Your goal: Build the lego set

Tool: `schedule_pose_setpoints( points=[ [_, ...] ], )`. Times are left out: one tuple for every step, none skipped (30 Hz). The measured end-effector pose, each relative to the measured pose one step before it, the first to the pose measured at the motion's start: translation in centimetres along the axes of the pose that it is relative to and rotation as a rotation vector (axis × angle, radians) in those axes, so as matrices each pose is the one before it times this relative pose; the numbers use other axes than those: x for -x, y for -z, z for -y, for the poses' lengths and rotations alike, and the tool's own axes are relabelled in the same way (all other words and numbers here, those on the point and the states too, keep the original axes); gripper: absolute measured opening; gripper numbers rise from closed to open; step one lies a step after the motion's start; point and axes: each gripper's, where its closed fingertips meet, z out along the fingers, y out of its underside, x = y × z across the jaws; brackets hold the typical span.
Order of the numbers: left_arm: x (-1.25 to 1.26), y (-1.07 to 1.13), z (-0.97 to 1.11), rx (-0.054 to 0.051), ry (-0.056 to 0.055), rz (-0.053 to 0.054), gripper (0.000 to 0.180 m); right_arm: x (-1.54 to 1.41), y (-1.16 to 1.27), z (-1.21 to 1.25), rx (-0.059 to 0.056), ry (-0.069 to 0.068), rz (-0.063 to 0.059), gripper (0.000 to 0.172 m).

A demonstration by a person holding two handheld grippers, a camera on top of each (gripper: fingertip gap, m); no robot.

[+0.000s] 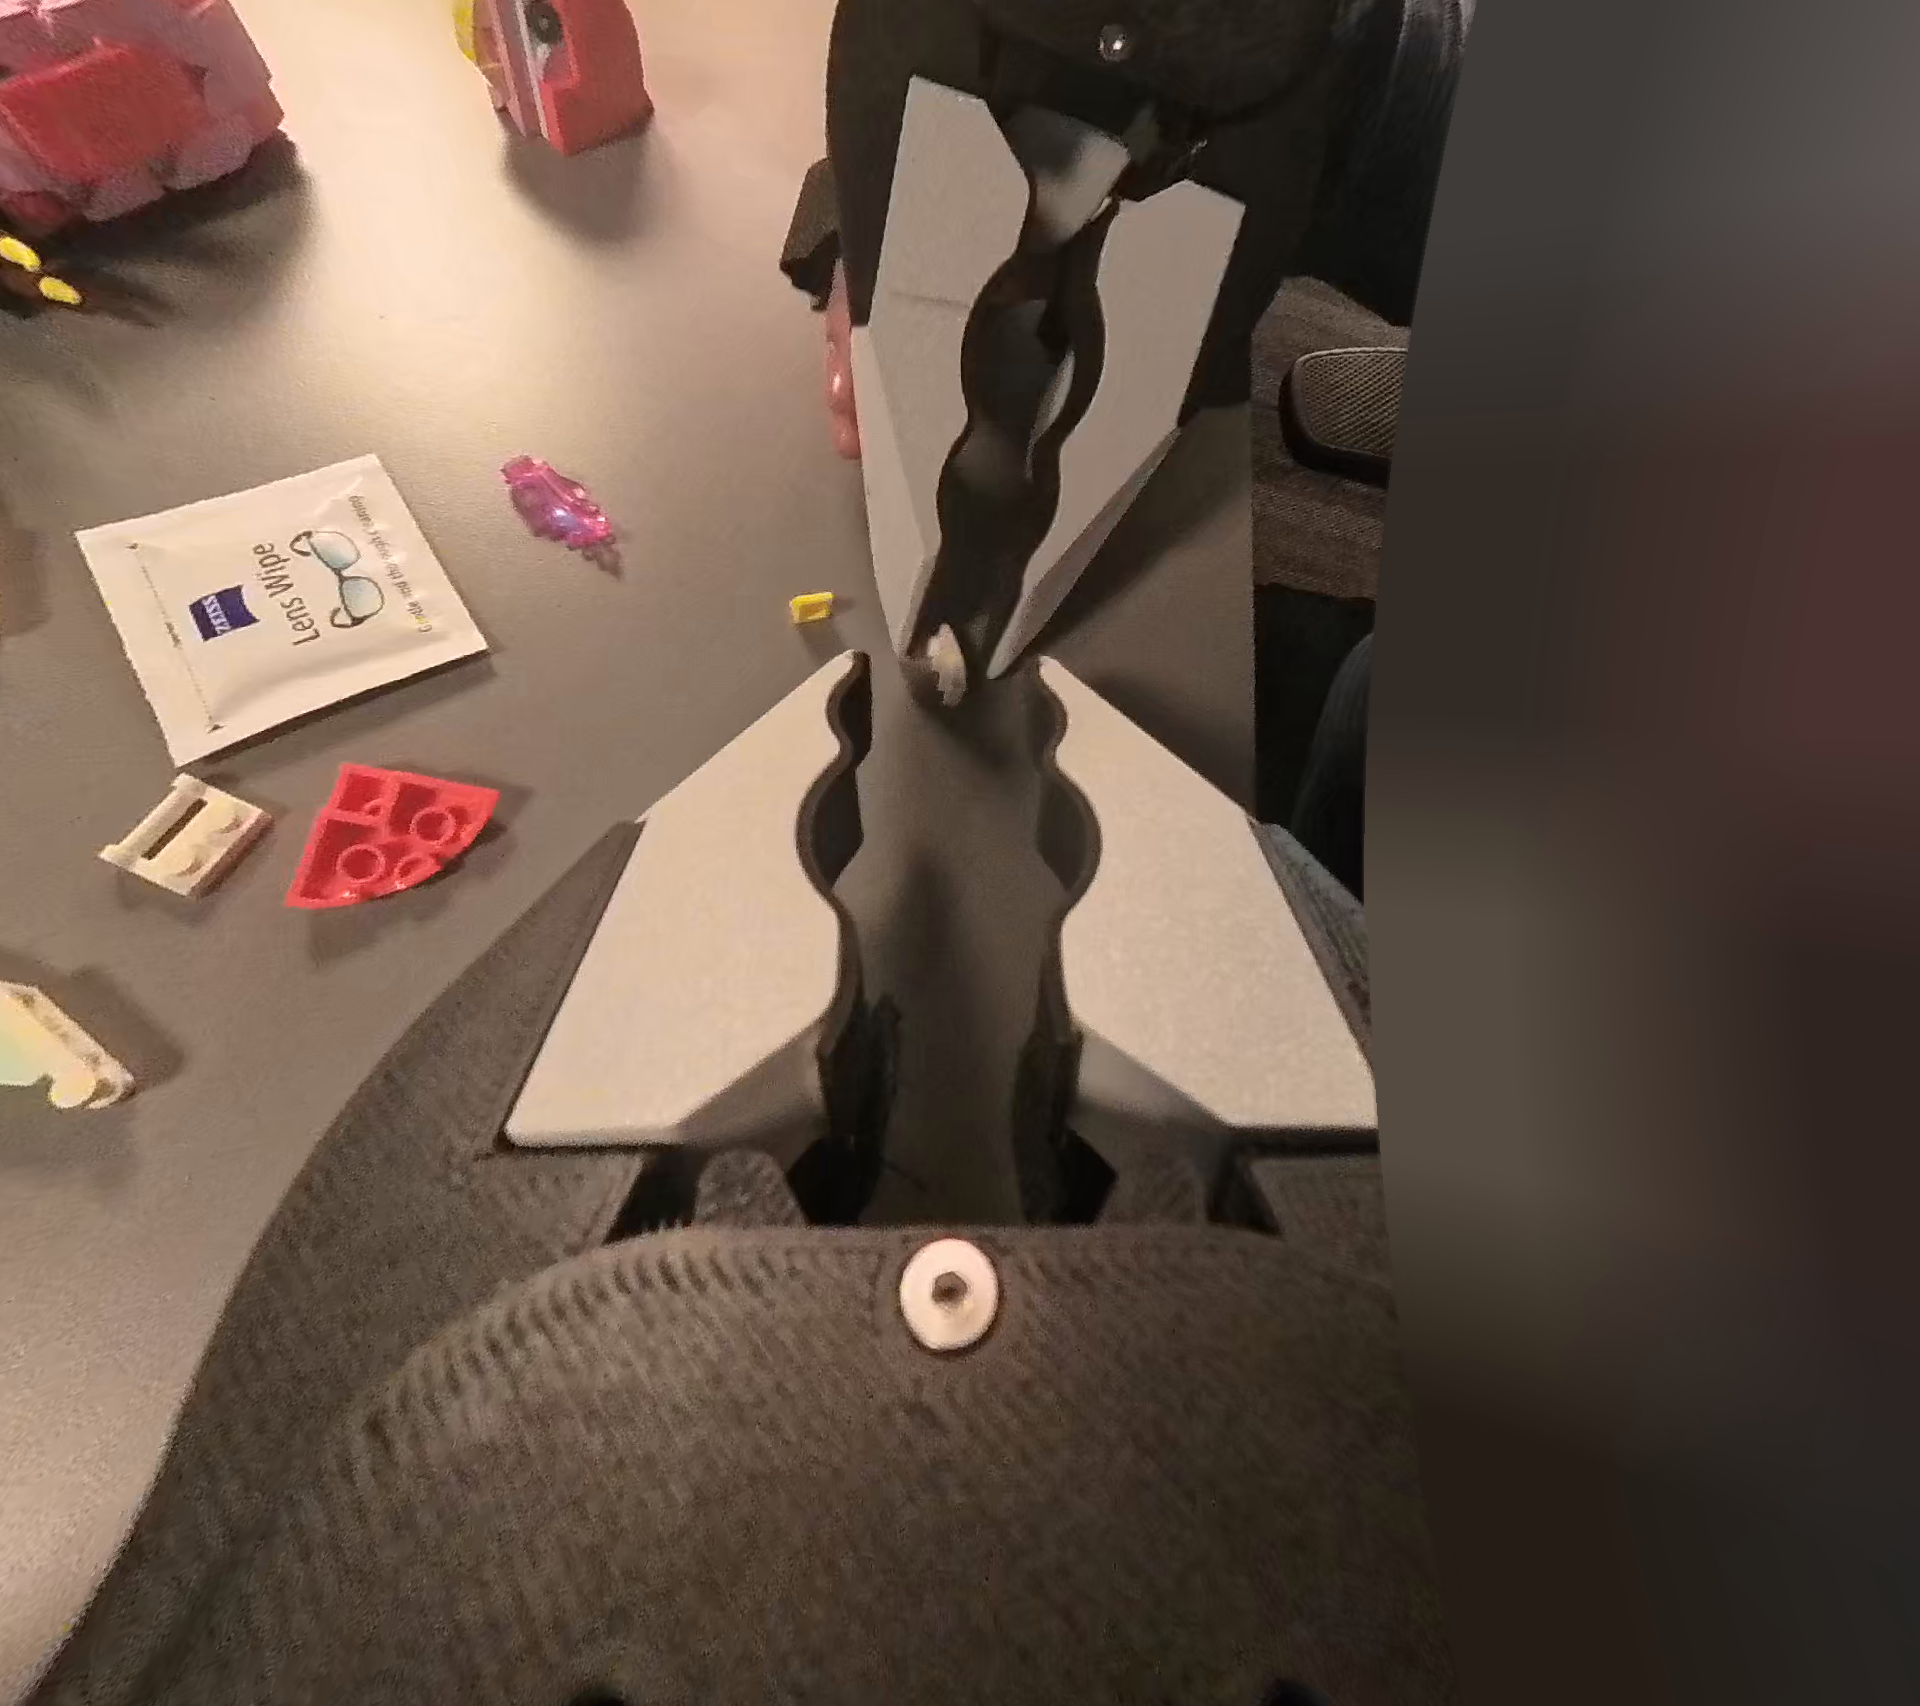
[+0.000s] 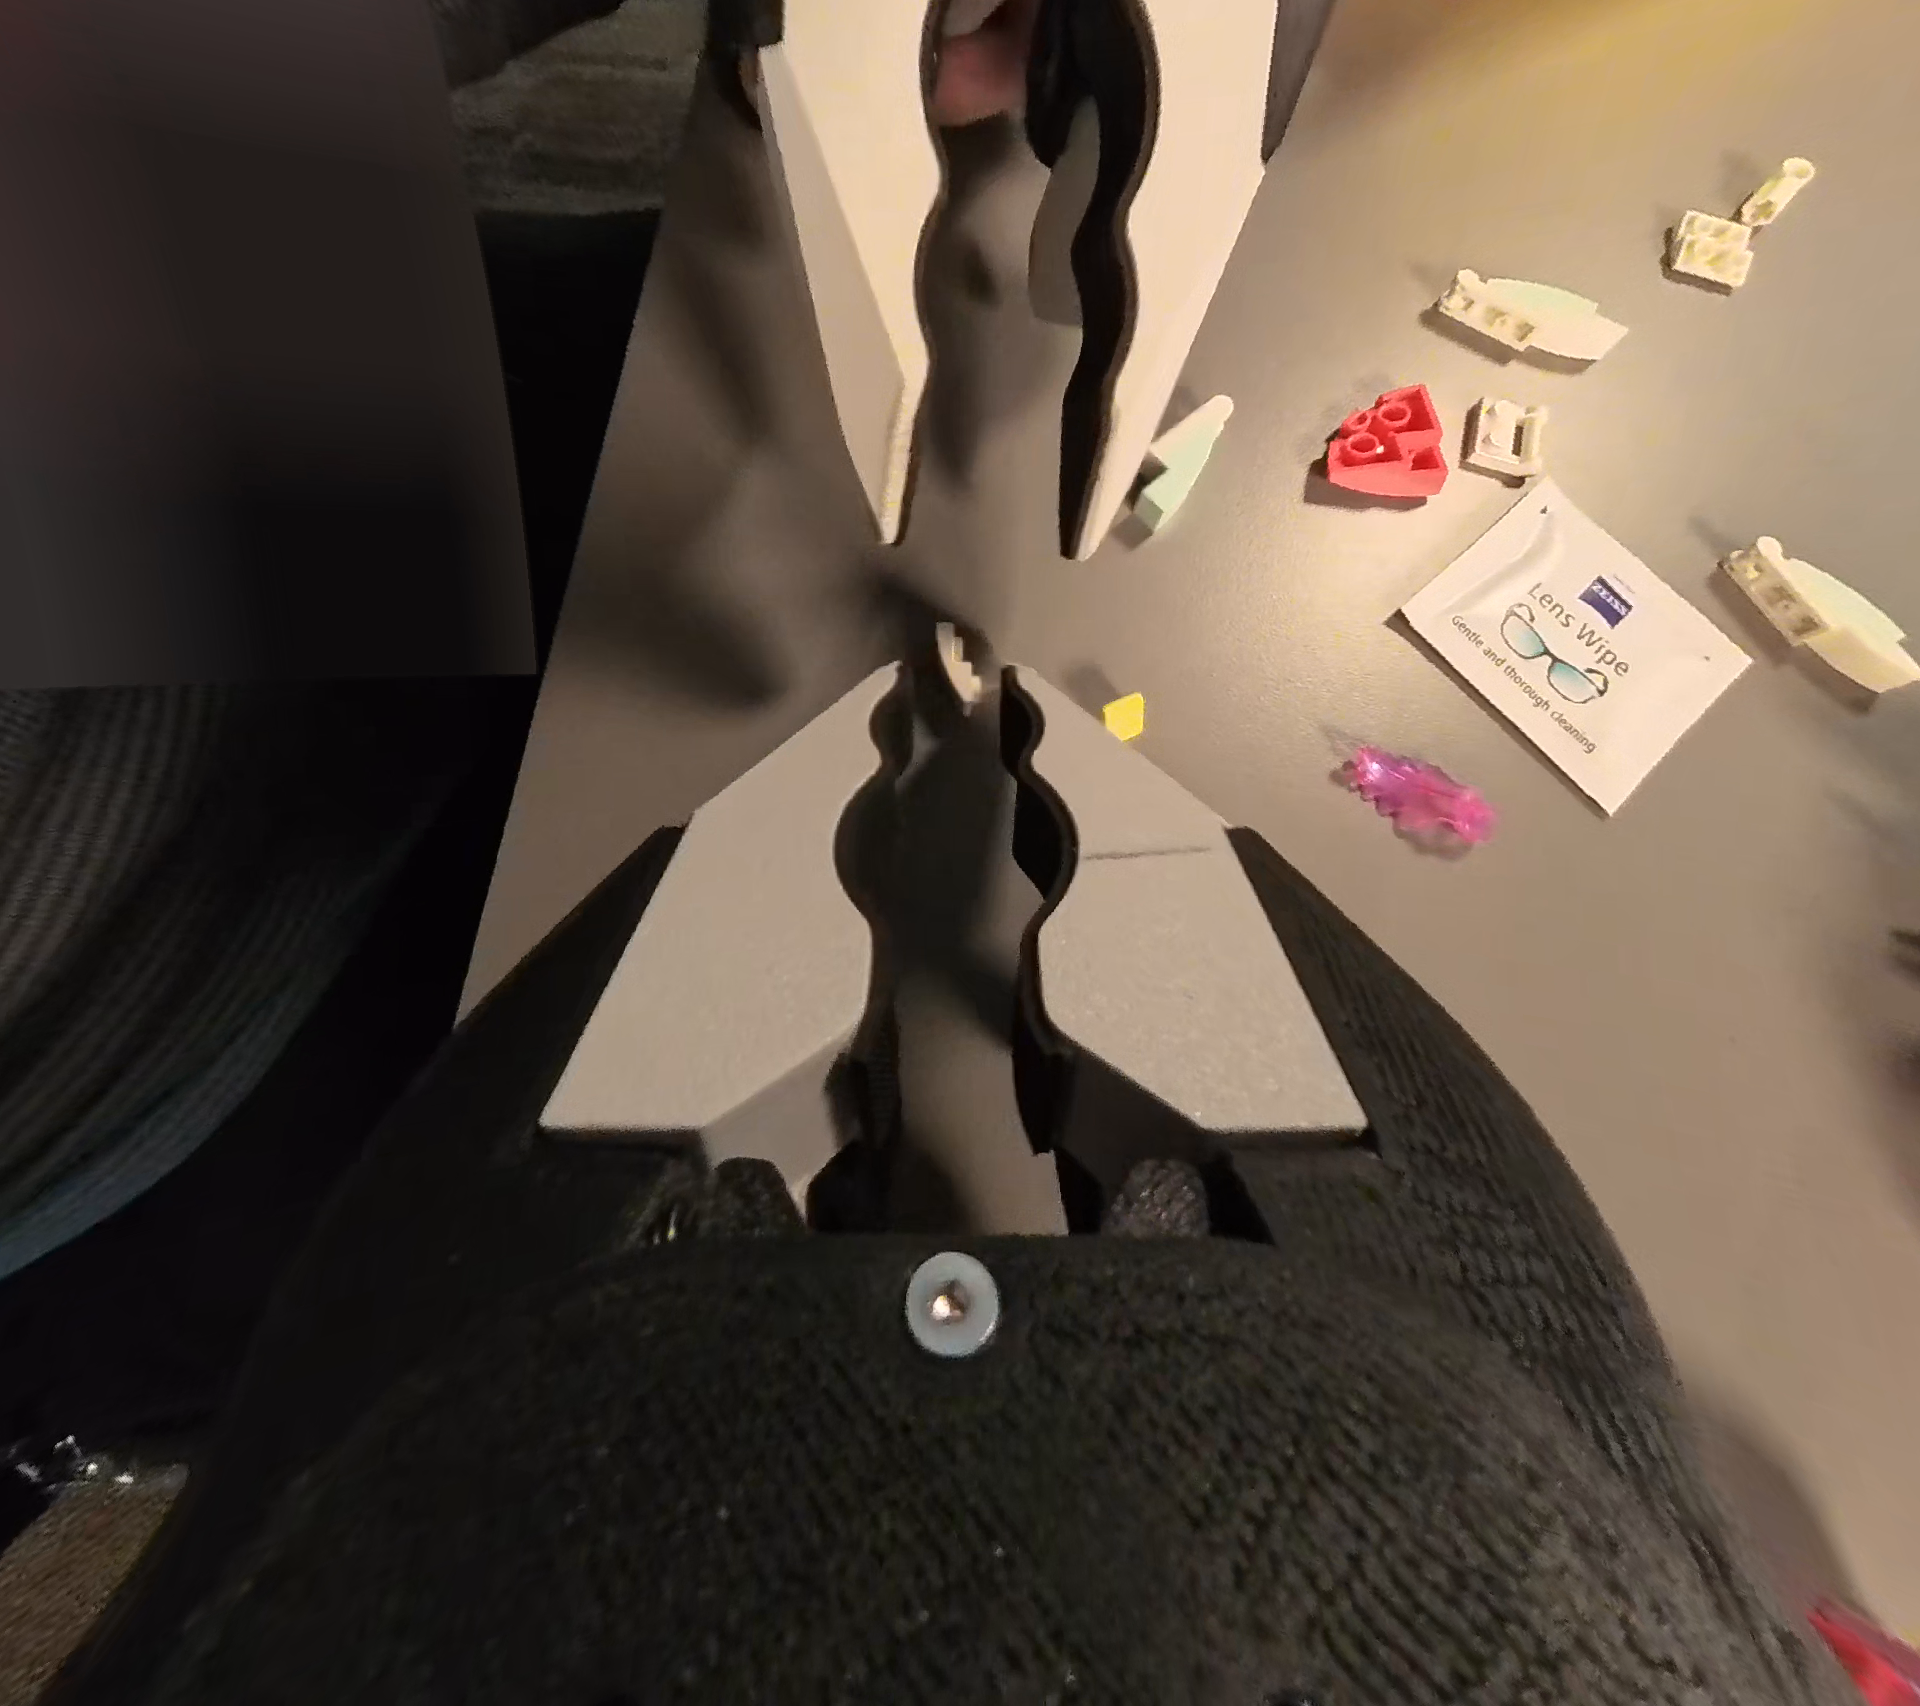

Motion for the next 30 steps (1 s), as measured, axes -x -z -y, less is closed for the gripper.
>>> schedule_pose_setpoints(
  points=[
    [0.075,0.012,0.037,-0.0028,0.0015,0.0017,0.027,-0.044,0.039,0.015,-0.0023,0.0013,-0.0035,0.016],
    [0.051,0.022,0.09,-0.0051,0.0027,-0.0026,0.027,-0.039,0.046,0.045,-0.0047,0.0023,-0.0051,0.016],
    [0.085,0.05,0.108,-0.0066,0.0037,-0.0014,0.027,-0.019,0.077,0.075,-0.0063,0.0035,-0.0051,0.017],
    [0.233,0.044,0.121,-0.0065,0.001,0.0083,0.025,0.0,0.113,0.068,-0.0071,0.0029,-0.0038,0.018],
    [0.281,0.021,0.087,-0.0022,-0.0044,0.0134,0.024,0.018,0.178,0.051,-0.0067,0.0001,-0.0023,0.018],
    [0.266,-0.034,0.028,0.0041,-0.0121,0.0137,0.022,-0.059,0.251,0.042,-0.0083,-0.0035,-0.0043,0.018],
    [0.235,-0.129,-0.036,0.0116,-0.0189,0.0123,0.021,-0.186,0.298,0.062,-0.0122,-0.0074,-0.0094,0.018],
    [0.239,-0.203,-0.056,0.0163,-0.0224,0.0117,0.02,-0.288,0.31,0.068,-0.0139,-0.0102,-0.0131,0.017],
    [0.173,-0.303,-0.079,0.0226,-0.0257,0.0056,0.02,-0.355,0.258,-0.022,-0.0103,-0.0104,-0.0153,0.017],
    [0.068,-0.356,-0.087,0.0268,-0.0299,0.0004,0.02,-0.382,0.175,-0.138,-0.0029,-0.0094,-0.0162,0.017],
    [0.125,-0.365,-0.057,0.0283,-0.0327,0.0035,0.02,-0.352,0.11,-0.243,0.0043,-0.0072,-0.0138,0.017],
    [0.191,-0.336,-0.026,0.027,-0.0347,0.0075,0.02,-0.256,0.055,-0.256,0.0065,-0.0042,-0.0102,0.017],
    [0.176,-0.289,-0.004,0.0248,-0.03,0.0048,0.021,-0.201,0.044,-0.169,0.0059,-0.0034,-0.0079,0.017],
    [0.152,-0.249,-0.007,0.0237,-0.0215,-0.0002,0.02,-0.15,0.04,-0.059,0.0013,-0.0014,-0.0064,0.018],
    [0.126,-0.229,-0.014,0.0211,-0.018,-0.0026,0.019,-0.118,0.027,0.004,-0.0017,-0.0001,-0.0054,0.018],
    [0.072,-0.204,-0.022,0.017,-0.0194,-0.0051,0.017,-0.058,0.009,-0.011,0.0002,0.0,-0.0028,0.018],
    [0.047,-0.198,-0.064,0.016,-0.021,-0.0027,0.014,-0.018,-0.03,-0.045,0.0031,0.0002,-0.0009,0.018],
    [0.065,-0.209,-0.151,0.0196,-0.0205,0.0012,0.01,-0.017,-0.049,-0.056,0.0049,0.0015,-0.0019,0.018],
    [0.022,-0.196,-0.162,0.0169,-0.0183,0.0018,0.008,-0.033,-0.06,-0.078,0.006,0.0039,-0.0044,0.018],
    [-0.128,-0.084,0.214,-0.0081,-0.0123,-0.0035,0.007,-0.015,-0.06,-0.063,0.0063,0.0059,-0.0045,0.018],
    [-0.179,-0.085,0.034,0.0001,-0.0108,-0.0033,0.007,-0.02,-0.062,-0.05,0.0052,0.0066,-0.0051,0.018],
    [-0.08,-0.035,0.043,-0.0047,-0.0073,0.0034,0.007,-0.033,-0.043,-0.035,0.0037,0.0068,-0.0062,0.018],
    [0.024,0.02,0.026,-0.0071,-0.0004,0.0088,0.007,-0.021,-0.043,0.002,0.0013,0.0077,-0.006,0.018],
    [0.05,0.063,-0.019,-0.0043,0.0091,0.0078,0.007,-0.03,-0.024,0.047,-0.0012,0.0087,-0.0055,0.018],
    [0.09,0.085,-0.005,-0.0057,0.0209,0.0065,0.007,-0.082,-0.02,0.097,-0.0041,0.0091,-0.009,0.018],
    [0.205,0.106,0.027,-0.0116,0.0271,0.0119,0.006,-0.178,-0.011,0.16,-0.0082,0.0094,-0.0132,0.018],
    [0.372,0.132,0.044,-0.0183,0.0284,0.0218,0.006,-0.246,0.016,0.272,-0.0154,0.0102,-0.0175,0.018],
    [0.242,0.175,0.05,-0.0211,0.0322,0.0117,0.006,-0.309,0.04,0.412,-0.0241,0.0134,-0.0227,0.018],
    [0.087,0.241,0.2,-0.0293,0.0389,0.0007,0.006,-0.305,0.062,0.496,-0.0304,0.0208,-0.0258,0.017],
    [0.037,0.304,0.411,-0.0419,0.0458,-0.0033,0.006,-0.282,0.061,0.484,-0.0283,0.0269,-0.0274,0.016]
  ],
)
